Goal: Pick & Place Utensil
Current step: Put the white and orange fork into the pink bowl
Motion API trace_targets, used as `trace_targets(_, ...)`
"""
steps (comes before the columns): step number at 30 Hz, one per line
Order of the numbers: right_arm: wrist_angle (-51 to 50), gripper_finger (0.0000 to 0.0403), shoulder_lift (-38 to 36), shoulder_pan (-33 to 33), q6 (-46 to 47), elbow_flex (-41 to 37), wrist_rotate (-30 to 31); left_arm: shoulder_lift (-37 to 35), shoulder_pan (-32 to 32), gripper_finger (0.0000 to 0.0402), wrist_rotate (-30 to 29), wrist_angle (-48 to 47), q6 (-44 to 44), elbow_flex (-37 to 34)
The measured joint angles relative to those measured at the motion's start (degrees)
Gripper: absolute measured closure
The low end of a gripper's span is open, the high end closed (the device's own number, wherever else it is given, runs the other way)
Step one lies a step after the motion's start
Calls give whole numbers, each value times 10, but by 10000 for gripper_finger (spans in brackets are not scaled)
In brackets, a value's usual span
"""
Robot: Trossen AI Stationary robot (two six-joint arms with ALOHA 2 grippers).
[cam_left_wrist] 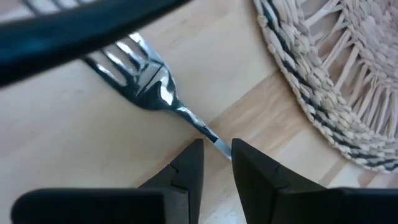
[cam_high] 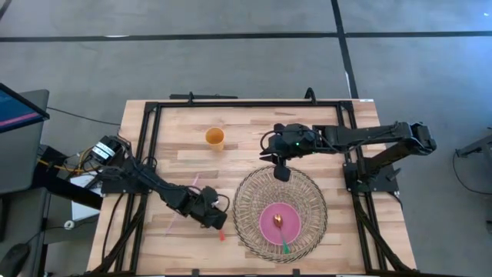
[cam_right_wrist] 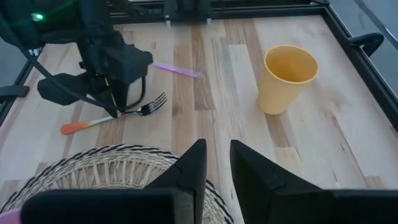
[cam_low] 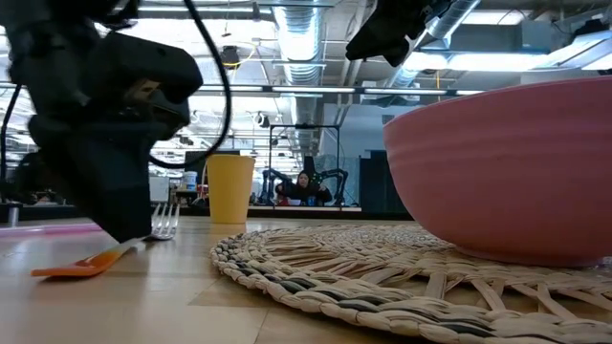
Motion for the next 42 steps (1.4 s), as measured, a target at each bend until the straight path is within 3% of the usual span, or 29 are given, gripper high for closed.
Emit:
trace_targets(7, 0, 337, 0, 0, 0, 0, 0, -10, 49, 336, 79, -4, 119, 0)
trace_targets(13, 0, 337, 0, 0, 0, 0, 0, -45, 75, 335, 83, -86, 187, -1)
trace_targets(18, 0, 337, 0, 0, 0, 0, 0, -64, 77, 335, 79, -159, 186, -1)
trace_targets(26, -1, 337, 0, 0, 0, 0, 0, -90, 25, 335, -7, -78, 145, -1)
trace_targets(35, -3, 337, 0, 0, 0, 0, 0, -18, -1, 334, -26, -41, 96, -1)
trace_targets(42, -7, 337, 0, 0, 0, 0, 0, -10, -1, 334, -38, -12, 96, -1)
